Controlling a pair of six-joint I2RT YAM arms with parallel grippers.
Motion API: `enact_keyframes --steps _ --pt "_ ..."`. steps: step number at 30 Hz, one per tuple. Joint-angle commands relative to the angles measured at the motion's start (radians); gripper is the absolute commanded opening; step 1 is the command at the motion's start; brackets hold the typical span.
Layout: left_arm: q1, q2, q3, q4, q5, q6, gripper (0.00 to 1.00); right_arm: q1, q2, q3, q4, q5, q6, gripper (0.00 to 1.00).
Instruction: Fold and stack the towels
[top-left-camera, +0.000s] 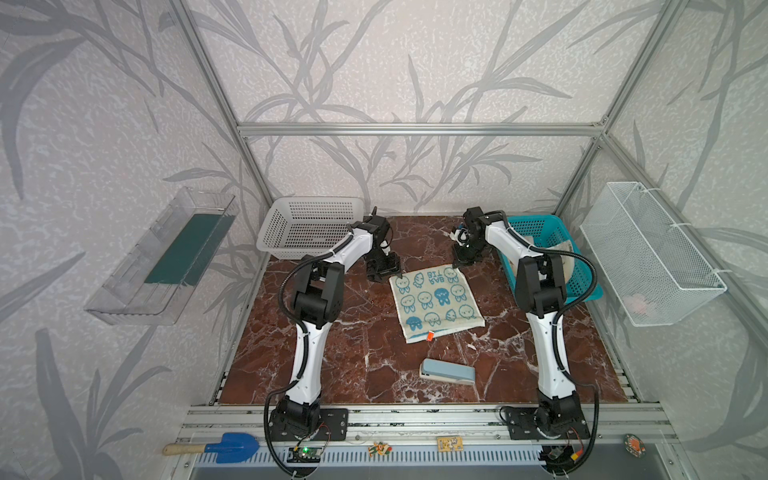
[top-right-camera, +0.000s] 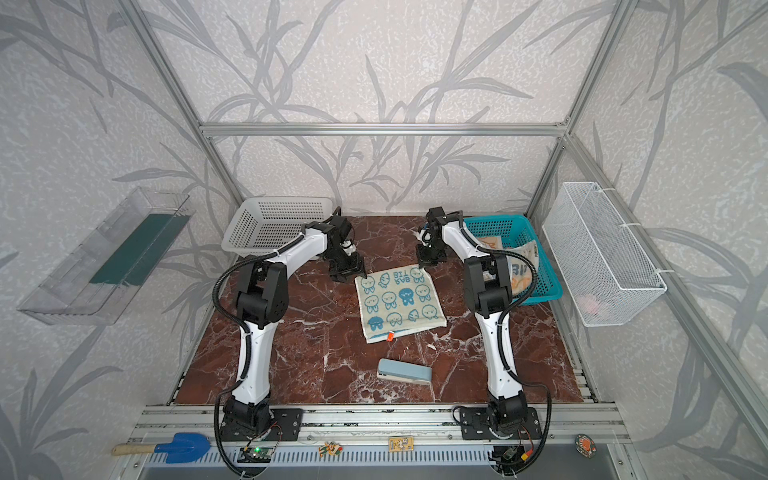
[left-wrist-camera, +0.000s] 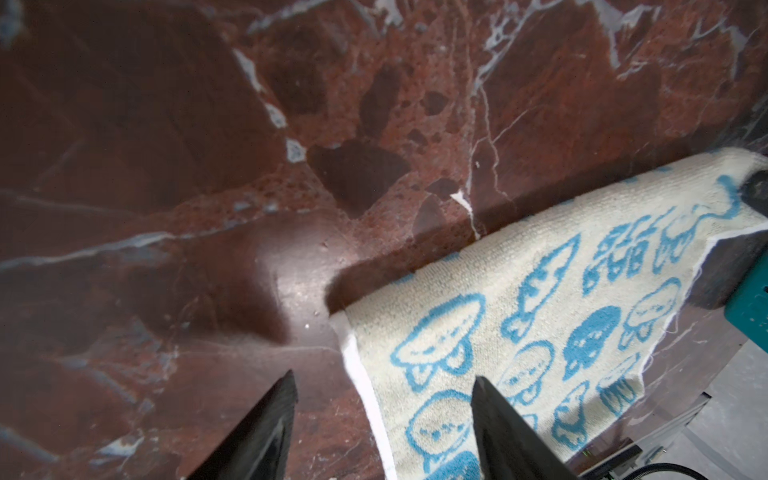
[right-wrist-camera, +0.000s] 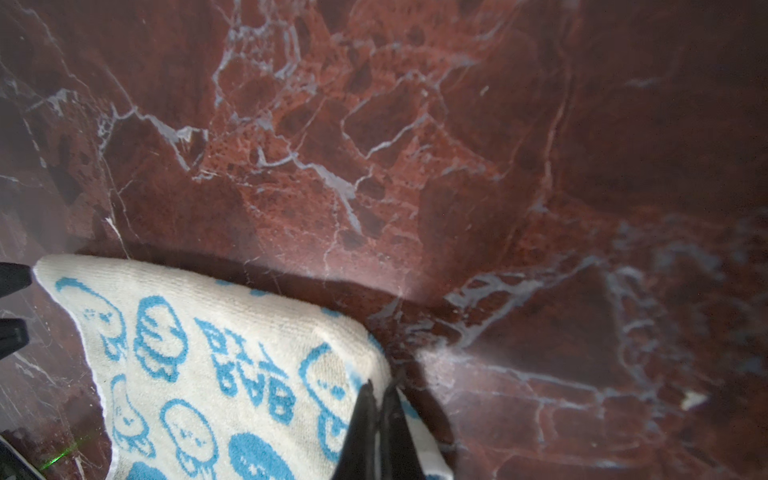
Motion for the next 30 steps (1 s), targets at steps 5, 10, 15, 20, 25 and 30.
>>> enact_keyframes --steps 5,10,15,20,25,30 --pt "-0.007 0.044 0.029 -0.031 -0.064 0.058 0.59 0.002 -0.034 -0.022 -0.002 -0.014 -0.013 0.0" --pt "-0.021 0.047 0.005 -0.001 -0.083 0.069 0.54 0.002 -0.042 -0.027 0.0 -0.012 -0.014 0.0" --pt "-0.038 0.073 0.013 0.004 -0.091 0.086 0.48 0.002 -0.043 -0.027 0.001 -0.018 -0.014 0.0" --pt "-0.051 0.094 0.018 -0.006 -0.11 0.104 0.44 0.001 -0.047 -0.032 0.001 -0.021 -0.014 0.0" --pt "-0.063 0.1 0.004 0.012 -0.106 0.108 0.4 0.002 -0.049 -0.036 0.002 -0.024 -0.013 0.0" --pt "-0.064 0.109 -0.002 0.015 -0.129 0.116 0.36 0.002 -0.052 -0.039 0.004 -0.027 -0.013 0.0"
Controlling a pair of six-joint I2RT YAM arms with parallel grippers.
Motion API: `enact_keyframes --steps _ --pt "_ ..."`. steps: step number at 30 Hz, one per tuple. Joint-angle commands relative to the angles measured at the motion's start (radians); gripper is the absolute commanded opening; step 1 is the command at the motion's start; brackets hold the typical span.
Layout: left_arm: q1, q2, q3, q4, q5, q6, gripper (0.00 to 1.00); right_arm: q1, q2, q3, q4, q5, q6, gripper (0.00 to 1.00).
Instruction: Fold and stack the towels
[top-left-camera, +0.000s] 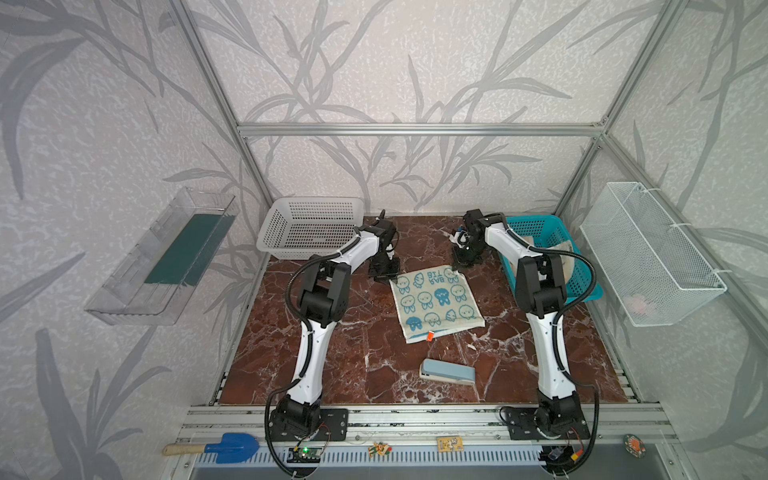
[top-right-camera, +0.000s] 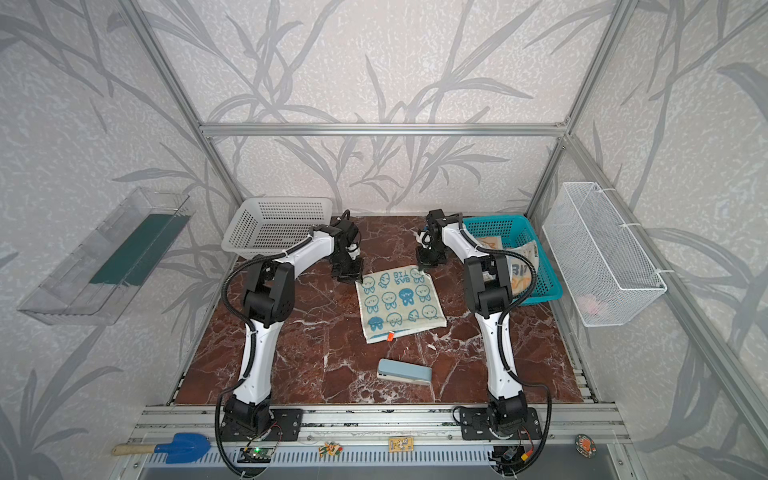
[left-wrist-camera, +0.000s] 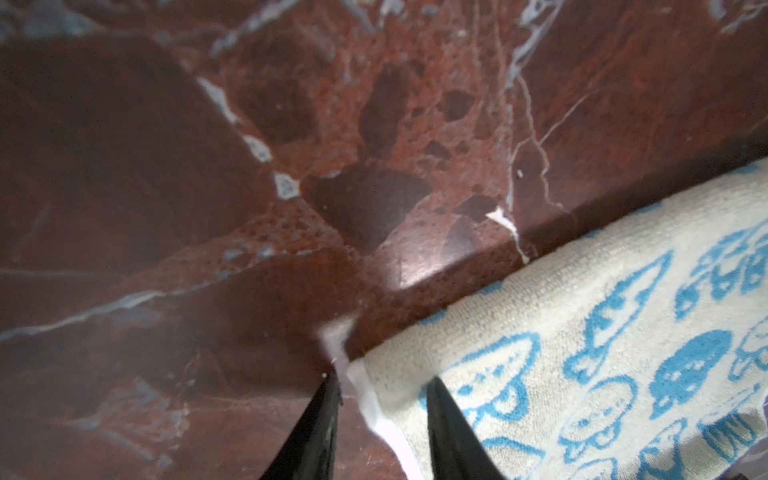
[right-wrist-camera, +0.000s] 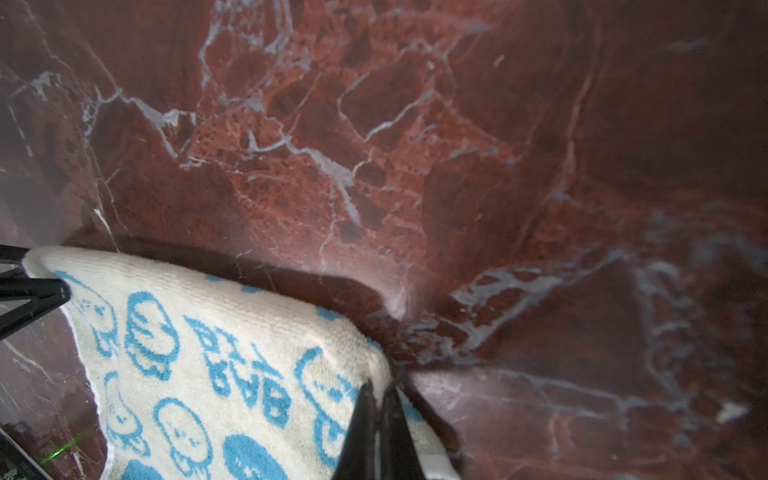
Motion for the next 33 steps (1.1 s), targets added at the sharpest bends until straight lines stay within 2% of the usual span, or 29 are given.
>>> enact_keyframes --steps 1,20,33 --pt "-0.017 0.074 -0.023 0.01 -0.021 0.029 0.35 0.002 -0.051 -0.013 -0.008 -0.02 -0.009 0.0" --pt "-0.017 0.111 -0.008 0.039 -0.041 0.048 0.38 0.0 -0.051 -0.021 -0.001 -0.02 -0.009 0.0" --pt "-0.017 0.145 0.036 0.034 -0.048 0.073 0.33 0.0 -0.052 -0.024 -0.001 -0.02 -0.011 0.0"
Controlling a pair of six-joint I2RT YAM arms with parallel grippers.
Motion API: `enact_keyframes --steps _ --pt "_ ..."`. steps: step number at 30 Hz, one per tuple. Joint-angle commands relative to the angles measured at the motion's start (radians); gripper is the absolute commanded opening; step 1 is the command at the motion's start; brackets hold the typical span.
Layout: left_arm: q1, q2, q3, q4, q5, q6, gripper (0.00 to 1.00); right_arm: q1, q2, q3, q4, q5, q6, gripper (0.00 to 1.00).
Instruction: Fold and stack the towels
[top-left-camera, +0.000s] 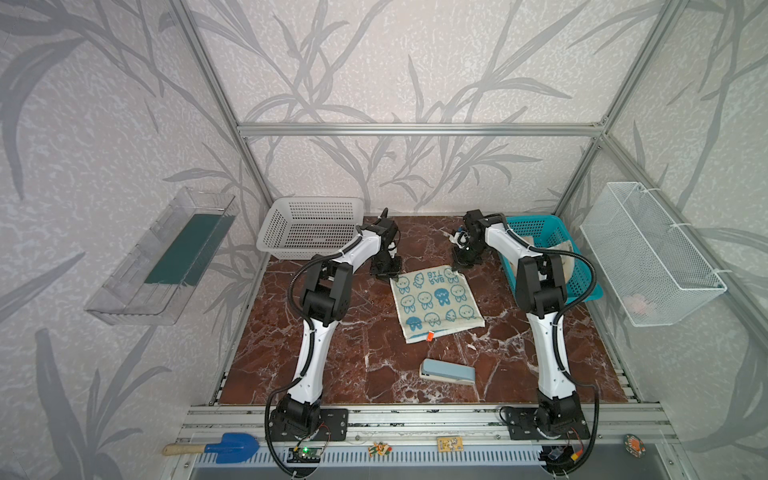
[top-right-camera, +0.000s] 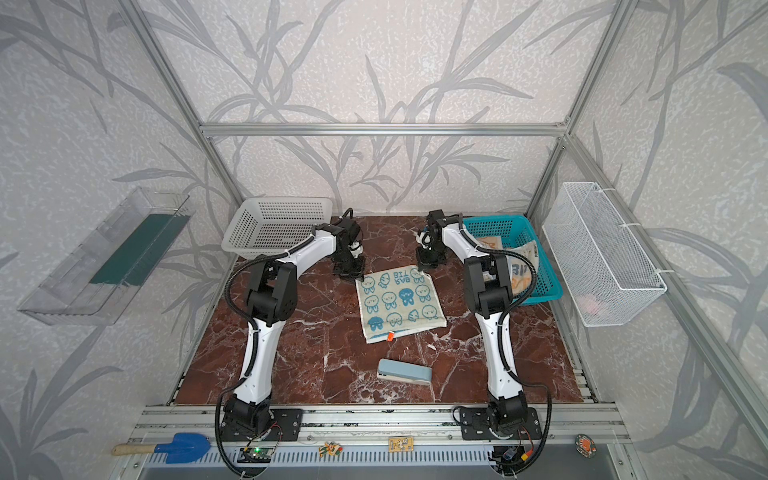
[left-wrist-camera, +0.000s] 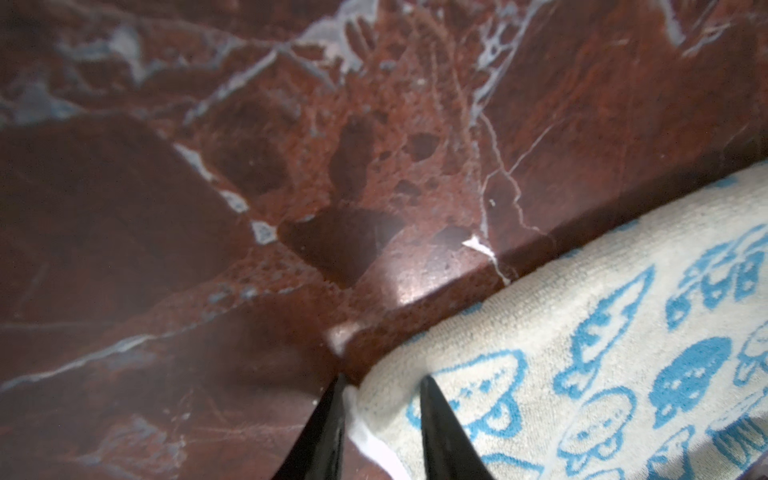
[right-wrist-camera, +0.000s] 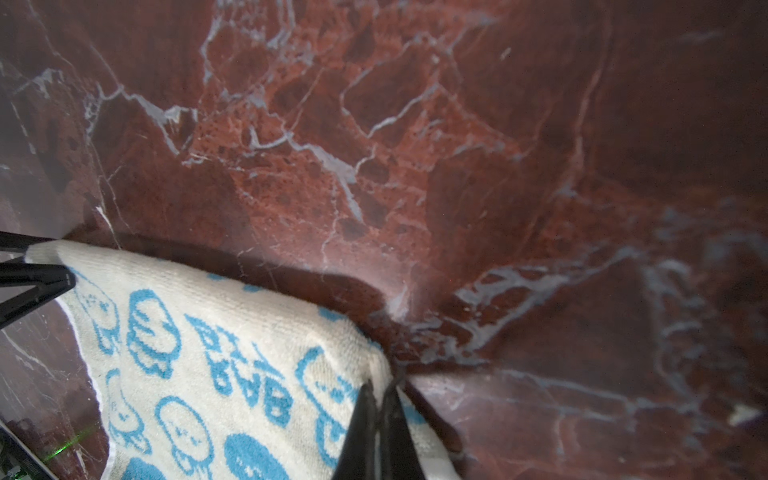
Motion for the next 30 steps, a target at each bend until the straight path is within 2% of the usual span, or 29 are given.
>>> enact_keyframes --steps 1,5,17,21,30 --pt "-0.013 0.113 -0.013 0.03 -0.034 0.035 0.32 0.0 -0.048 -0.013 -0.008 -0.013 -0.011 0.0" --pt "-0.013 0.113 -0.028 0.032 -0.05 0.04 0.29 -0.002 -0.051 -0.015 -0.007 -0.014 -0.01 0.0" --pt "-0.009 0.113 -0.023 0.016 -0.072 0.042 0.0 -0.009 -0.081 -0.007 -0.002 -0.066 0.015 0.0" --pt "0.008 0.04 0.038 -0.008 -0.065 0.032 0.0 -0.021 -0.137 -0.001 -0.002 -0.091 0.038 0.0" --pt "0.03 -0.115 0.244 -0.08 -0.126 0.072 0.0 -0.026 -0.279 0.063 -0.059 -0.105 0.052 0.0"
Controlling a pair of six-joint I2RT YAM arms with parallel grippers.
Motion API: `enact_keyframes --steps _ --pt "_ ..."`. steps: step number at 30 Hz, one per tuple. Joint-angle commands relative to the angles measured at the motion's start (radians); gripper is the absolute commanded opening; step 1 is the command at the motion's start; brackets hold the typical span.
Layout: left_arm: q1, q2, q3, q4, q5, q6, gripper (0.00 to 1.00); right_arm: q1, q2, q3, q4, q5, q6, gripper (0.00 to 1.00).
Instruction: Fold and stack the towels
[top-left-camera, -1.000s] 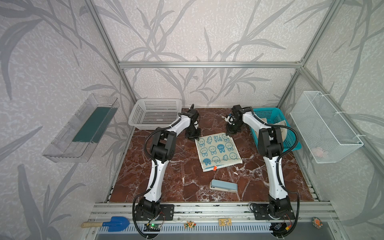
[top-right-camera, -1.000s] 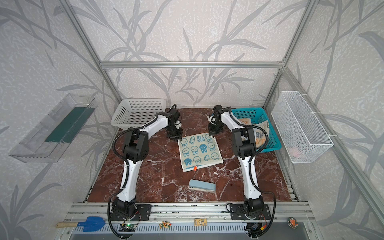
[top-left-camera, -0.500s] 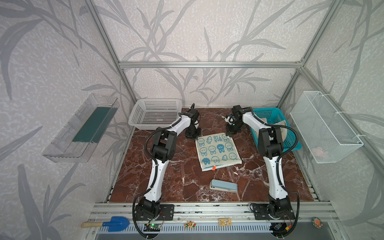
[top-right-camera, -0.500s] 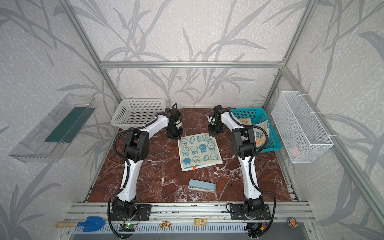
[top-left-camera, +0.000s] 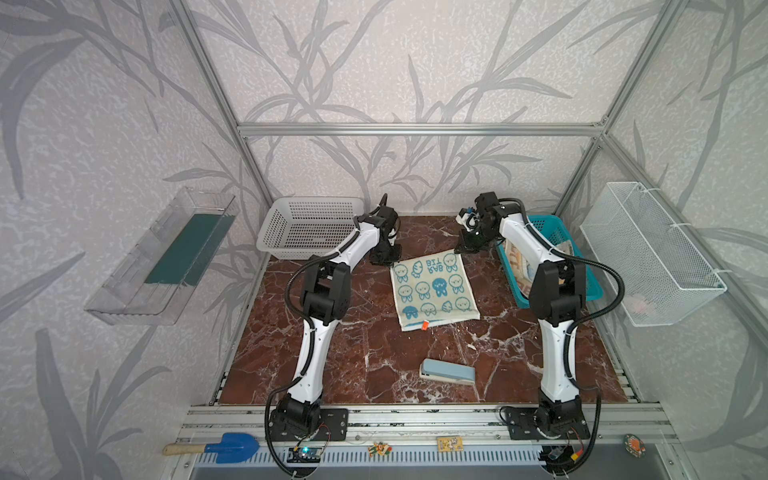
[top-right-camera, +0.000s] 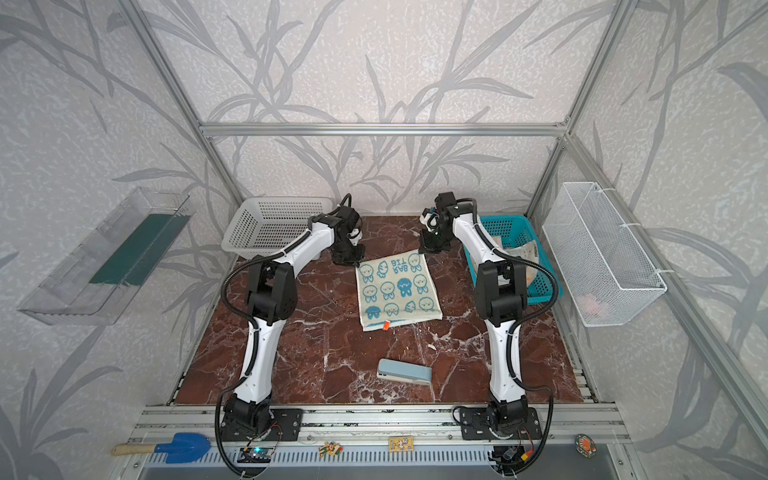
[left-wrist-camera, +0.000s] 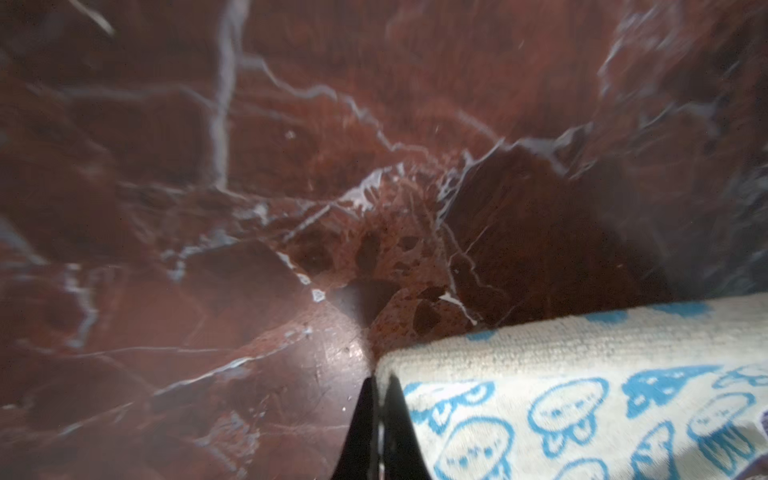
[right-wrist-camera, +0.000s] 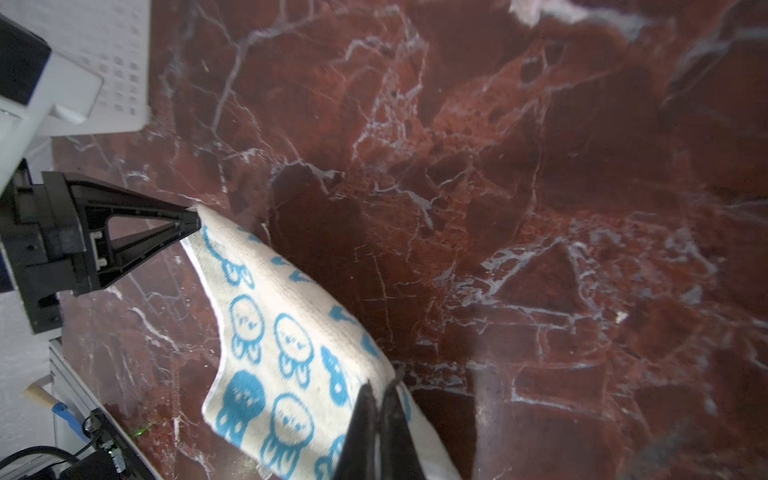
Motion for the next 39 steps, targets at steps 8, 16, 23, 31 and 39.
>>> enact_keyframes --steps 8,16,23,31,39 --pt "0.007 -0.259 0.131 -0.055 -0.096 0.08 0.0 -0.004 -0.168 0.144 -0.13 -0.012 0.004 0.0" --pt "0.007 -0.44 0.121 0.004 -0.135 0.1 0.0 -0.006 -0.279 0.212 -0.155 -0.033 0.026 0.0" --pt "-0.01 -0.622 0.003 0.035 -0.113 0.075 0.0 -0.005 -0.427 0.162 -0.173 -0.057 0.019 0.0" --pt "-0.051 -0.892 -0.259 0.065 -0.075 -0.044 0.0 -0.006 -0.784 -0.219 -0.004 -0.128 0.036 0.0" --pt "-0.03 -0.913 -0.51 0.139 -0.054 -0.109 0.0 -0.04 -0.698 -0.393 -0.015 -0.062 0.097 0.0"
